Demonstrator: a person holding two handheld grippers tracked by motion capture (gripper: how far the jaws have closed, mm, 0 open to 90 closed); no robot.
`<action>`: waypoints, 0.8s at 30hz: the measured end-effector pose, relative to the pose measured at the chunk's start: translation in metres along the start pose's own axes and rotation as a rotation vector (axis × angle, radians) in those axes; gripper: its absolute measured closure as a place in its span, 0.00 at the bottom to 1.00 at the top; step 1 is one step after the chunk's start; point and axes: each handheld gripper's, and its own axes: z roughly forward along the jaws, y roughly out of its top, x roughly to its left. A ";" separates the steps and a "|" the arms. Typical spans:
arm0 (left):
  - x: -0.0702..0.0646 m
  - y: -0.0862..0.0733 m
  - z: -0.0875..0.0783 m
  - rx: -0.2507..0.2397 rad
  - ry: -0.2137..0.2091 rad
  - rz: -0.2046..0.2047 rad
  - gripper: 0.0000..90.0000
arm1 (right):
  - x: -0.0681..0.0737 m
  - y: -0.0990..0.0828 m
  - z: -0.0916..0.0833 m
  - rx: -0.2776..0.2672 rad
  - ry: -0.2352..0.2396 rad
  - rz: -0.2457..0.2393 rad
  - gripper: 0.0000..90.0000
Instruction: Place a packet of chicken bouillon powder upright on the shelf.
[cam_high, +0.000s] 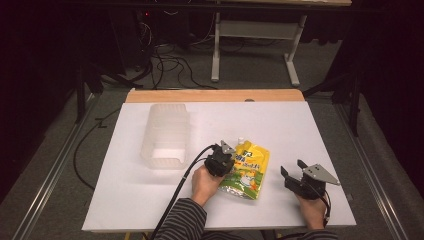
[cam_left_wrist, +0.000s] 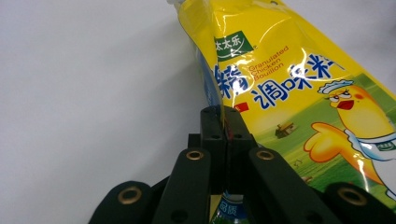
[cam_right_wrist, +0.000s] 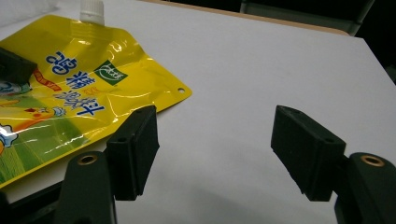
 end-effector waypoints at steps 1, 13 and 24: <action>0.000 0.000 0.000 0.000 0.000 0.000 1.00 | 0.000 0.000 0.000 0.000 0.000 0.000 0.36; -0.011 0.028 -0.035 -0.111 -0.151 -0.048 1.00 | 0.000 0.000 -0.001 -0.014 -0.002 -0.005 0.36; -0.012 0.056 -0.067 -0.179 -0.219 -0.104 1.00 | 0.000 0.000 -0.001 -0.011 -0.001 -0.006 0.36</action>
